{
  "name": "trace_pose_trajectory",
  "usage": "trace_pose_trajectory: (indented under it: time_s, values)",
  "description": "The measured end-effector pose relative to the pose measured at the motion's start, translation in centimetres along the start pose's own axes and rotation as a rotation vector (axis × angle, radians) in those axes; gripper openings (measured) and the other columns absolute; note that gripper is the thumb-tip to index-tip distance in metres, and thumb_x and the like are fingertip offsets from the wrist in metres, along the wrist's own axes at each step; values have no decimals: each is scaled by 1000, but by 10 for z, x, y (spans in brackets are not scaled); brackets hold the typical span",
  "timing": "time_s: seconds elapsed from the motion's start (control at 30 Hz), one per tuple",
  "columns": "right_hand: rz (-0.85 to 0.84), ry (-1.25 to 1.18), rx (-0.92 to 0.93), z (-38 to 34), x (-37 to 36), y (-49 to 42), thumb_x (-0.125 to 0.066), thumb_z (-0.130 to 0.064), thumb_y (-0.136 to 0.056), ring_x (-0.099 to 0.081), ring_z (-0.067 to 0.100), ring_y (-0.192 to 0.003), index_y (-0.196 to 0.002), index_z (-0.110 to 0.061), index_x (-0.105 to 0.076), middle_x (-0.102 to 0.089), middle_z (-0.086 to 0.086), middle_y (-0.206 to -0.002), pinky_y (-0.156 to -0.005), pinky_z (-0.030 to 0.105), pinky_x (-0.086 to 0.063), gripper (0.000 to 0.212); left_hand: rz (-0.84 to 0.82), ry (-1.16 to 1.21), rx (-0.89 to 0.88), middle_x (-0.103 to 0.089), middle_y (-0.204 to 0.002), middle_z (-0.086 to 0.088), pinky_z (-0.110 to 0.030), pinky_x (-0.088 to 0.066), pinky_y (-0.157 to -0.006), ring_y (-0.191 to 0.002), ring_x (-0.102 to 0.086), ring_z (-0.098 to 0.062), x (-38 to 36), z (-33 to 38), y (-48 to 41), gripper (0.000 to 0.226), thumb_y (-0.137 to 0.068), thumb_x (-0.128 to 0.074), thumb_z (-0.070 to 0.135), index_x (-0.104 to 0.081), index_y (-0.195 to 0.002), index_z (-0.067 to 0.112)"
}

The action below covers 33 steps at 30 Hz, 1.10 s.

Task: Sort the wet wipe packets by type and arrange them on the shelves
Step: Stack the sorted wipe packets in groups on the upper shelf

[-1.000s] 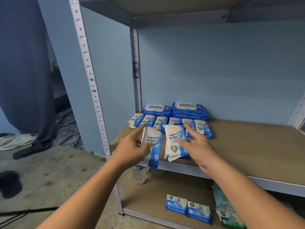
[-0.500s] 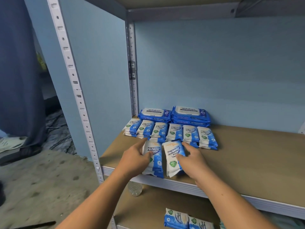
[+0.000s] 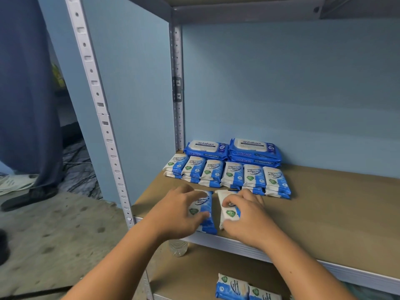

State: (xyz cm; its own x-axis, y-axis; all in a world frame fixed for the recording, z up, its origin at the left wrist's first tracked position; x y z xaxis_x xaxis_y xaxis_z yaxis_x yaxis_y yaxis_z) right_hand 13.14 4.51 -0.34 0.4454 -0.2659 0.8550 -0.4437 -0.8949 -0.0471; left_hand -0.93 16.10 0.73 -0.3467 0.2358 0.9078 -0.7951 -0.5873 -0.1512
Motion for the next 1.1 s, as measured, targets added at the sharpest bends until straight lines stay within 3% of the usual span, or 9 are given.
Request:
trace_pose_trajectory:
  time_s: [0.1, 0.27, 0.4, 0.53, 0.77, 0.83, 0.93, 1.1]
  values:
    - [-20, 101, 51, 3, -1, 3, -67, -20, -78, -28, 13, -117, -124, -36, -47, -34, -12, -121, -98, 24, -35, 53, -31, -118, -77, -45, -138, 15, -34, -48, -99, -126, -38, -9, -4, 14, 10, 61, -84, -67, 61, -49, -139, 45]
    - [111, 59, 29, 1, 4, -2, -81, -26, -80, -35, 12, -117, -122, -32, -60, -43, -12, -120, -98, 25, -37, 48, 86, -147, -62, -46, -140, 12, -30, -45, -100, -126, -35, -12, -12, 23, 14, 52, -92, -66, 43, -51, -142, 39]
    - [116, 130, 15, -2, 0, -3, -80, -27, -79, -35, 15, -116, -125, -33, -61, -39, -11, -119, -99, 28, -41, 50, 106, -183, -56, -43, -142, 9, -29, -41, -102, -126, -32, -16, -21, 30, 18, 56, -93, -63, 44, -47, -146, 35]
    - [104, 140, -41, 5, -4, -5, -75, -13, -76, -53, 20, -111, -130, -32, -61, -38, -9, -127, -90, 32, -53, 59, 102, -193, -16, -42, -142, 9, -31, -44, -98, -125, -34, -17, -21, 31, 18, 57, -92, -67, 37, -46, -146, 36]
    - [131, 22, 75, -2, -21, -20, -76, -6, -84, -47, 13, -129, -135, -23, -63, -43, -8, -144, -99, 16, -35, 56, 105, -129, 35, -43, -142, 11, -29, -47, -93, -125, -37, -17, -12, 2, 15, 62, -85, -66, 10, -52, -139, 37]
    - [168, -51, 98, -11, -27, -23, -78, -7, -82, -50, 10, -122, -130, -22, -65, -48, -10, -136, -95, 12, -34, 52, 120, -76, 71, -46, -140, 12, -28, -48, -91, -121, -41, -16, -6, -14, 14, 63, -81, -67, 7, -56, -134, 39]
    - [220, -119, 149, -29, -36, -27, -81, -12, -79, -55, 8, -104, -110, -22, -63, -54, -13, -116, -76, 5, -35, 38, 151, -57, 130, -46, -140, 12, -33, -51, -90, -120, -42, -17, 2, -35, 13, 66, -75, -66, 3, -59, -131, 38]
    - [236, -187, 223, -47, -54, -41, -83, -12, -77, -51, 1, -105, -110, -16, -69, -56, -12, -121, -83, -5, -29, 36, 235, -17, 214, -45, -141, 11, -34, -50, -92, -126, -38, -18, 10, -65, 9, 65, -72, -64, -2, -59, -126, 35]
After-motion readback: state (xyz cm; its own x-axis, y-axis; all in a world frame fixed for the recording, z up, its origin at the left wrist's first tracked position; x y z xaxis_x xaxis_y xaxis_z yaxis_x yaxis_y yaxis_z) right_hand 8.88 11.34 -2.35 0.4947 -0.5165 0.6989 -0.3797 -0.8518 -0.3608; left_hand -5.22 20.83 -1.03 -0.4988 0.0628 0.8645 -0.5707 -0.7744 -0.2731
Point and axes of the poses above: each hand's wrist, its own y-axis away from the middle knuckle, its own x-axis out of the back of the hand, z = x × y, the point moved 7 cm from there along -y, towards the middle knuckle
